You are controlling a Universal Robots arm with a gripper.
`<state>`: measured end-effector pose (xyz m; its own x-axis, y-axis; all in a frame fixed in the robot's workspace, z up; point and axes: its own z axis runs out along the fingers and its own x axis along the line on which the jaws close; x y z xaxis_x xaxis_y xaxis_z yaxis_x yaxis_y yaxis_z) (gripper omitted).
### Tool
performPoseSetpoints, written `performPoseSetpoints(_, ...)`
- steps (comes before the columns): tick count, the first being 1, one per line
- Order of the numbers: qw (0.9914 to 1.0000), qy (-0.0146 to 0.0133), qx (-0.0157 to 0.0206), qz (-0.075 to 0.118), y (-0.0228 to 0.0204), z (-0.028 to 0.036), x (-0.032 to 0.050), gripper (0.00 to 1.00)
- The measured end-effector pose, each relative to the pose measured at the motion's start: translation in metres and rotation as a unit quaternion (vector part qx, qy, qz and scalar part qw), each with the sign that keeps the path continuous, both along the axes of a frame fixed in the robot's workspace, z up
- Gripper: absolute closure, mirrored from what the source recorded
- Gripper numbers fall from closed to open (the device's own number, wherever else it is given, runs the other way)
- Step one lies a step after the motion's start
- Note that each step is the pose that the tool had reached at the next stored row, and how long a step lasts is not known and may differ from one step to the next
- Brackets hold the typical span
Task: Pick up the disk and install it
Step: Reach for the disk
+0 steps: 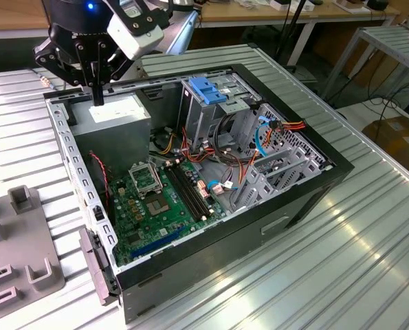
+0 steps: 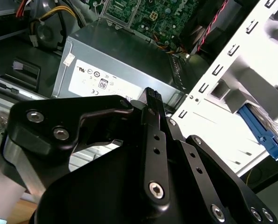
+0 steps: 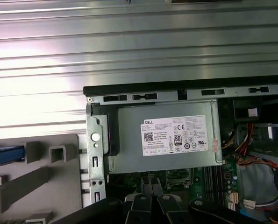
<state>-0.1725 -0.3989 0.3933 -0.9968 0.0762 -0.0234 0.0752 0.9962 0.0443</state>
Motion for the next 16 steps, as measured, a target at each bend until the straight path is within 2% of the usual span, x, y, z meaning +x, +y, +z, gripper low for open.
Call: performPoseSetpoints(16,1.00000,0.0000,0.0000,0.000,0.0000,0.0000,-0.0111,0.90)
